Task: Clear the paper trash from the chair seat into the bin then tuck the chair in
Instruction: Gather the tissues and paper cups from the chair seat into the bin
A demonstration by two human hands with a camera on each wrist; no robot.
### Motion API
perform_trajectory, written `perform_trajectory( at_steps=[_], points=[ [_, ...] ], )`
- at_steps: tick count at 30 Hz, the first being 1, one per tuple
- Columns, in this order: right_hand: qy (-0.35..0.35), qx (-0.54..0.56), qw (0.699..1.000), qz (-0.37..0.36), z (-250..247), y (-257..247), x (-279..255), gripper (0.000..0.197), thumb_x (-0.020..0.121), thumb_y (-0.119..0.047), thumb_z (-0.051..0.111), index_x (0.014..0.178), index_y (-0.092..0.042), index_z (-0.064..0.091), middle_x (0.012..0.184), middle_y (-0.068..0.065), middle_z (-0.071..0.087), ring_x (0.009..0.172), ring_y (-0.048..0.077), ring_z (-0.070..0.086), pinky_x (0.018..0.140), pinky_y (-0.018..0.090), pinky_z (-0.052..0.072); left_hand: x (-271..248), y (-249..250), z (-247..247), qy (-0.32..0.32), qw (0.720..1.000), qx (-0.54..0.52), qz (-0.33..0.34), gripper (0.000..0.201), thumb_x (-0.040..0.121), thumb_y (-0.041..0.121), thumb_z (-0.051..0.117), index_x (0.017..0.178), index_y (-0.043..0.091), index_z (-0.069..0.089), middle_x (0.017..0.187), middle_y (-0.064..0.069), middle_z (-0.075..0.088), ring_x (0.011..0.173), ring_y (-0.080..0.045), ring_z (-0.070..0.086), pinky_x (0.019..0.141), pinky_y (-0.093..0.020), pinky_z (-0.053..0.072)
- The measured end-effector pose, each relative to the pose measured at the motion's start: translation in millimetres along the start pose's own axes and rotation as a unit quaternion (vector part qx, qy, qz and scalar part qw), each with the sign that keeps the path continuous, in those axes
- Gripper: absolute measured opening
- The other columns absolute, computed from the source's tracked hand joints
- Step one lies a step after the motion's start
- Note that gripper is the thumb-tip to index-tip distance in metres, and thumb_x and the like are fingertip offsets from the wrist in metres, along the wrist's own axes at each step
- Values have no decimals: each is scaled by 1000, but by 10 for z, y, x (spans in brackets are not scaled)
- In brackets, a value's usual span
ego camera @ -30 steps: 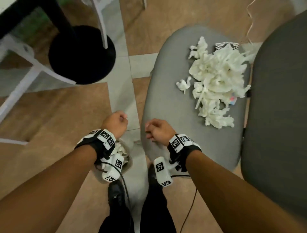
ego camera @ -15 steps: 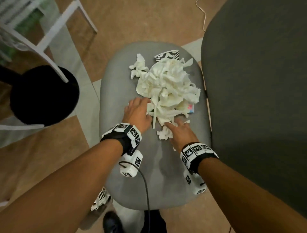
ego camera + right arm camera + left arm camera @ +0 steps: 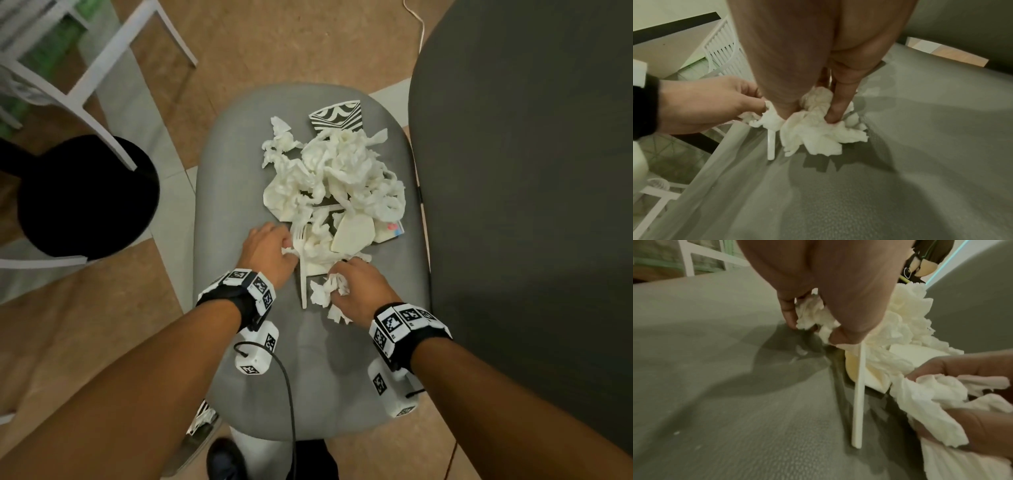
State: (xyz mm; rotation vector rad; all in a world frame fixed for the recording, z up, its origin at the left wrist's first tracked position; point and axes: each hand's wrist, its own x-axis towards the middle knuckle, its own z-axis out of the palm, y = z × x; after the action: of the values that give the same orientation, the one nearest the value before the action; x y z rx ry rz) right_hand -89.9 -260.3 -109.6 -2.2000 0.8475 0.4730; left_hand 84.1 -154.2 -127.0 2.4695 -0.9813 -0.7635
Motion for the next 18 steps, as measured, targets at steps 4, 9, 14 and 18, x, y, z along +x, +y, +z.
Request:
perform_trajectory(
  at_steps=[4, 9, 14, 18],
  points=[
    [-8, 29, 999, -24, 55, -165, -75, 30, 81, -33, 66, 110, -26, 62, 108, -2, 57, 102, 20, 56, 90, 33, 49, -178, -7, -164, 23, 995, -85, -50, 9, 77, 15, 56, 80, 16, 48, 79, -1, 58, 74, -25, 54, 59, -31, 42],
    [-18, 48, 998, -34, 134, -447, -174, 31, 80, -36, 68, 109, -26, 63, 104, -1, 60, 96, 18, 58, 85, 29, 49, -381, -104, -391, -36, 990, -122, -65, 34, 81, 13, 48, 108, 30, 60, 88, 4, 65, 79, -23, 63, 66, -30, 49],
    [-26, 65, 997, -31, 201, -650, -241, 37, 80, -33, 67, 115, -26, 60, 109, 0, 64, 102, 19, 60, 87, 27, 48, -513, -210, -512, -32, 978, -176, -104, 26, 82, 20, 42, 81, 7, 65, 72, -8, 65, 70, -30, 58, 62, -34, 45],
    [0, 69, 995, -70, 233, -915, -285, 31, 84, -30, 63, 112, -19, 63, 103, 1, 68, 98, 21, 62, 87, 32, 49, -675, -182, -553, -77, 971, -209, -82, 22, 87, 15, 47, 79, 7, 65, 69, -4, 63, 67, -22, 56, 66, -32, 46]
  ],
)
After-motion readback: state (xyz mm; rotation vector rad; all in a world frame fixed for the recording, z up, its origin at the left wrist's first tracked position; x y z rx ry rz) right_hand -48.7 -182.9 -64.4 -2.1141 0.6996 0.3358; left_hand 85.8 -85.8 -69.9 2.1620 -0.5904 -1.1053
